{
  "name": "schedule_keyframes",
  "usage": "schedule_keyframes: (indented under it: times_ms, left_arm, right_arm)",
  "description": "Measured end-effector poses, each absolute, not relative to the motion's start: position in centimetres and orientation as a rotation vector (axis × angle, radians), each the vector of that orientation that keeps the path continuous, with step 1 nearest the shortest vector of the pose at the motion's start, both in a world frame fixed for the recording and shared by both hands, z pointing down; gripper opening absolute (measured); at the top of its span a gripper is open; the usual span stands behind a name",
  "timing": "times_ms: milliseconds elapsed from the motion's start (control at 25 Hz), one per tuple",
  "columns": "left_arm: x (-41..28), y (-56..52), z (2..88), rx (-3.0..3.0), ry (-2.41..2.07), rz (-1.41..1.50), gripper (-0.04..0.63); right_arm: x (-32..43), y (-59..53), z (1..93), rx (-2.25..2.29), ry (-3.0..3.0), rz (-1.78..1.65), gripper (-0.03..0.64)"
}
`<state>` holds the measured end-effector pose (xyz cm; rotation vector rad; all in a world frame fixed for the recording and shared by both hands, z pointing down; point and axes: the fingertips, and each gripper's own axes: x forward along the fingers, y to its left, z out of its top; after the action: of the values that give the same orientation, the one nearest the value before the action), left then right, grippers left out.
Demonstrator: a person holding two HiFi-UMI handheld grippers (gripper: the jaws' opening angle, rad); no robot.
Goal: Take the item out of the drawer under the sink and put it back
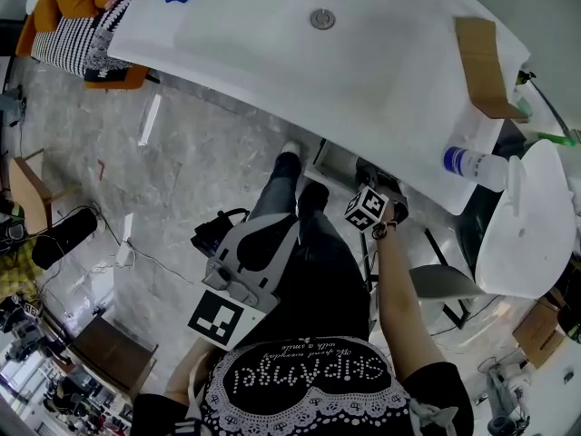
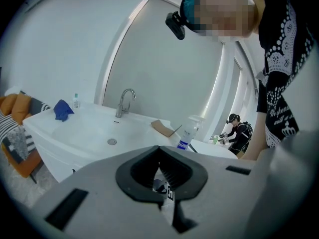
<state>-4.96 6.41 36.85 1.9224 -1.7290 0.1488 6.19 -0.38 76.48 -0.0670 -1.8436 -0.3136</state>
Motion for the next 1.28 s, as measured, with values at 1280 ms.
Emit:
schedule_keyframes:
  times_ms: [1280]
  left_arm:
    - [-3.3, 7.7, 35.6, 2.003, -1.712, 0.076, 0.005]
  right_arm:
    - [6.2, 1.4, 68.6, 0.155, -2.033, -0.279, 0.026]
